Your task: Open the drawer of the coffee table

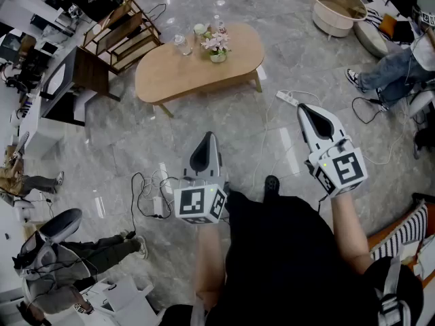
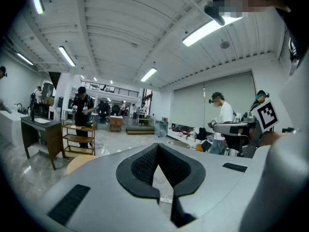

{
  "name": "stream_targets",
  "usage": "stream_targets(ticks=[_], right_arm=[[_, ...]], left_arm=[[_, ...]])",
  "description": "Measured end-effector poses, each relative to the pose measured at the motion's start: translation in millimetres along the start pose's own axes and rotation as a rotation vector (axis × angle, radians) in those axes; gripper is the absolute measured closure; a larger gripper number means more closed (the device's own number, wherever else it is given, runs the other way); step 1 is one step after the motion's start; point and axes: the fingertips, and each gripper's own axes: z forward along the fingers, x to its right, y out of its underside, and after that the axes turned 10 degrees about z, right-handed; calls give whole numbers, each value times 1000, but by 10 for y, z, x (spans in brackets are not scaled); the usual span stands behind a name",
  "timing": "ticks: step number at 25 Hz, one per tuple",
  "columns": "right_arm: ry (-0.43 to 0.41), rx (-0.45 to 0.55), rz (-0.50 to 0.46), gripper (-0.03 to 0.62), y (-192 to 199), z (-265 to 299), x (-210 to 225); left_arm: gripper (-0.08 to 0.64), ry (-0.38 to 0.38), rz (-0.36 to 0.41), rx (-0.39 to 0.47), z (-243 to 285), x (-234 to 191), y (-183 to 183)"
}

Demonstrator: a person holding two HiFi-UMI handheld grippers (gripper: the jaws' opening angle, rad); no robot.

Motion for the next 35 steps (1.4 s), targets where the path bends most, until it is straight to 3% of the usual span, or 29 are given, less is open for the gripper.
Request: stream_targets(ticks=[9, 14, 24, 35], right_arm=[[-14, -2, -7, 580, -31, -129, -73], [-8, 24, 42, 580, -6, -142, 8], [87, 3, 94, 580, 212, -158, 319], [130, -30, 140, 580, 344, 510, 528]], left_arm=[[548, -17, -9, -3, -135, 31, -14], [548, -24, -11, -14, -136, 46, 52], [548, -35, -24, -65, -119, 77, 232], [548, -14, -40, -92, 434, -423, 415]])
